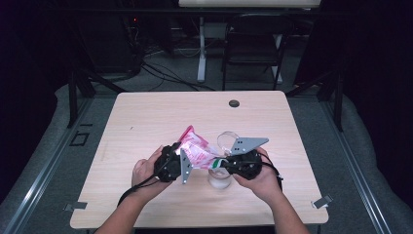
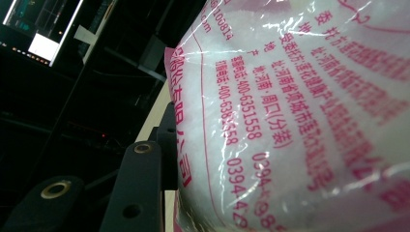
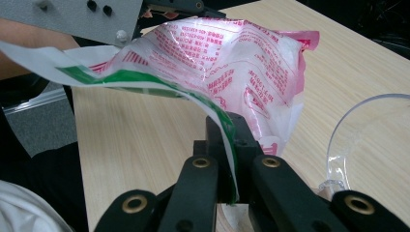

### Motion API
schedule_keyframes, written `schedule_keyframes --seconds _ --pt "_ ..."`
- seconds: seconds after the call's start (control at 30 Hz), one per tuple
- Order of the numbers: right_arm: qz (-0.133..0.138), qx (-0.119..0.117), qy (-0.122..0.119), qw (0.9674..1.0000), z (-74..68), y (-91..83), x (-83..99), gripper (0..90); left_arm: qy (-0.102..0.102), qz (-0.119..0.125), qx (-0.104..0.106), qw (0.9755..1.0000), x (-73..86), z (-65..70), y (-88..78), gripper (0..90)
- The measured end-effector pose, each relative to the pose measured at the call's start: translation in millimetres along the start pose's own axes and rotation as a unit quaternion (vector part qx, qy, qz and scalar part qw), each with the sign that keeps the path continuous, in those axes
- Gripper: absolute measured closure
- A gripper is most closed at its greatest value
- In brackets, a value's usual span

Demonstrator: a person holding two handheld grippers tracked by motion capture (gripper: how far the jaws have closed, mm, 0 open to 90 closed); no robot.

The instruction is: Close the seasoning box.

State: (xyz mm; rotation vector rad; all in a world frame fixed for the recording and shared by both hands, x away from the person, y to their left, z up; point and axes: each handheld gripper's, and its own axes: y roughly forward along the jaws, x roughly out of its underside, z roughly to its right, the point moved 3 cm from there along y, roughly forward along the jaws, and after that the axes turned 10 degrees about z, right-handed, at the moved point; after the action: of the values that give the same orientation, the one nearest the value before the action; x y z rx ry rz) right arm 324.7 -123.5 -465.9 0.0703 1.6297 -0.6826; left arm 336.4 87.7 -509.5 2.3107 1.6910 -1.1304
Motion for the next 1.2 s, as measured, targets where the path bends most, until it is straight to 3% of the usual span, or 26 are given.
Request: schedule_keyframes --seconds 0.2,0.33,0.63,1.2 --pt "-0.001 -0.001 0.004 1.0000 1.8 -1.4 0.8 90.0 0.027 -0.001 -0.004 0.9996 -3.4 -0.6 -0.4 61.3" --pt "-0.002 0.000 0.004 1.0000 1.9 -1.1 1.4 90.0 0.031 -0.001 -0.009 0.9995 -4.1 -1.6 -0.6 61.4" --pt "-0.007 0.000 0.004 1.0000 2.7 0.1 3.5 90.0 0.064 -0.007 -0.021 0.9977 -6.2 -4.4 -1.9 61.4" --pt "-0.011 0.001 0.009 0.9999 4.3 2.3 6.9 90.0 0.092 -0.016 -0.024 0.9954 -8.4 -6.5 -1.5 61.8"
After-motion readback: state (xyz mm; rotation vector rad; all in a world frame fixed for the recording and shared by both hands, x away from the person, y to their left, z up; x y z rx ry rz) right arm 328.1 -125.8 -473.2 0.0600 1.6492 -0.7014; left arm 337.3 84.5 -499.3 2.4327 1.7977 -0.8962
